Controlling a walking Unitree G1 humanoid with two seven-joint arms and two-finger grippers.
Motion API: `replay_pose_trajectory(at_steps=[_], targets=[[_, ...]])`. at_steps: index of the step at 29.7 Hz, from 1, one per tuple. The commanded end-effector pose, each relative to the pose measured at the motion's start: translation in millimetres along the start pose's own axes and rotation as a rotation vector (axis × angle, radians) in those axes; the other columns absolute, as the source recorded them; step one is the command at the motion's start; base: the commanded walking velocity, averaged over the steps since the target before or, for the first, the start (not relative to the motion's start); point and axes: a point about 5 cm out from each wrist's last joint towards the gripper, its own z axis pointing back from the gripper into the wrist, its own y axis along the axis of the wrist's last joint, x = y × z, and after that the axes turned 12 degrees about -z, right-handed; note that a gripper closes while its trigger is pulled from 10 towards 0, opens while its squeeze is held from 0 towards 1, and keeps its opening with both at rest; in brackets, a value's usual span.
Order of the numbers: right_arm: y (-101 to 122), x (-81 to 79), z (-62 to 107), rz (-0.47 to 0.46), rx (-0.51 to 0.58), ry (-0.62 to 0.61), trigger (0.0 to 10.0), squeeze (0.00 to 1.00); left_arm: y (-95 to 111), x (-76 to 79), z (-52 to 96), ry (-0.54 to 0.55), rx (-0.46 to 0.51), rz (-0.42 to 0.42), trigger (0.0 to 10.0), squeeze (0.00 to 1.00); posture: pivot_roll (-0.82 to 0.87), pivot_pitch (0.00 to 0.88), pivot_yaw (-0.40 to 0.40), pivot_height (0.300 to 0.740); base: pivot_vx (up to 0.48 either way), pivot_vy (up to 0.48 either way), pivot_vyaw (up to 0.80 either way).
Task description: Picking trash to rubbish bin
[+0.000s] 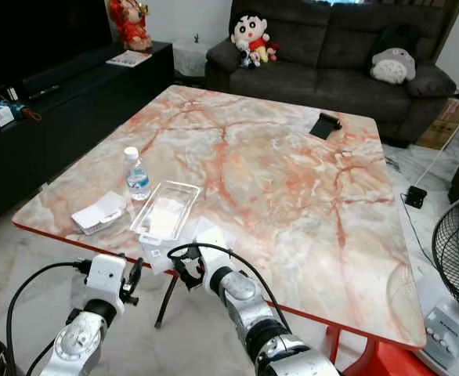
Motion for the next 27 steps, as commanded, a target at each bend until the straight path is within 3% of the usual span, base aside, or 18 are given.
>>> replay_pose_trajectory(at_steps=[1,6,14,15,16,27], targets=[[-0.9,-27.7,-9.4,-0.033,-0.004,0.058,10.0,0.0,3.2,-2.6,4.2,-0.017,0.003,-0.005,10.0,0.0,0.11,0.038,-0.072,0.74,0.0,0.0,0.0],[-0.9,-29.7,-9.9,-0.032,-0.004,0.064,10.0,0.0,5.7,-6.0,15.2,-0.043,0.0,-0.017,10.0,0.0,0.12,0.041,-0.074,0.74,0.0,0.0,0.0],[-1.6,-30.9,-10.1,-0.031,-0.008,0.071,10.0,0.0,12.9,-6.5,15.0,-0.063,0.0,-0.022,10.0,0.0,0.13,0.038,-0.075,0.74,0.0,0.0,0.0],[-1.6,-31.1,-10.1,-0.031,-0.008,0.072,9.2,0.0,13.6,-6.4,14.6,-0.066,0.001,-0.023,10.0,0.0,0.13,0.038,-0.075,0.74,0.0,0.0,0.0],[-1.9,-31.2,-10.0,-0.031,-0.006,0.075,0.0,0.0,15.4,-6.0,13.2,-0.069,0.003,-0.024,10.0,0.0,0.13,0.038,-0.075,0.74,0.0,0.0,0.0],[-2.7,-30.4,-9.5,-0.028,-0.007,0.073,0.0,0.0,19.2,-5.4,11.0,-0.083,0.004,-0.03,10.0,0.0,0.13,0.038,-0.073,0.74,0.0,0.0,0.0]])
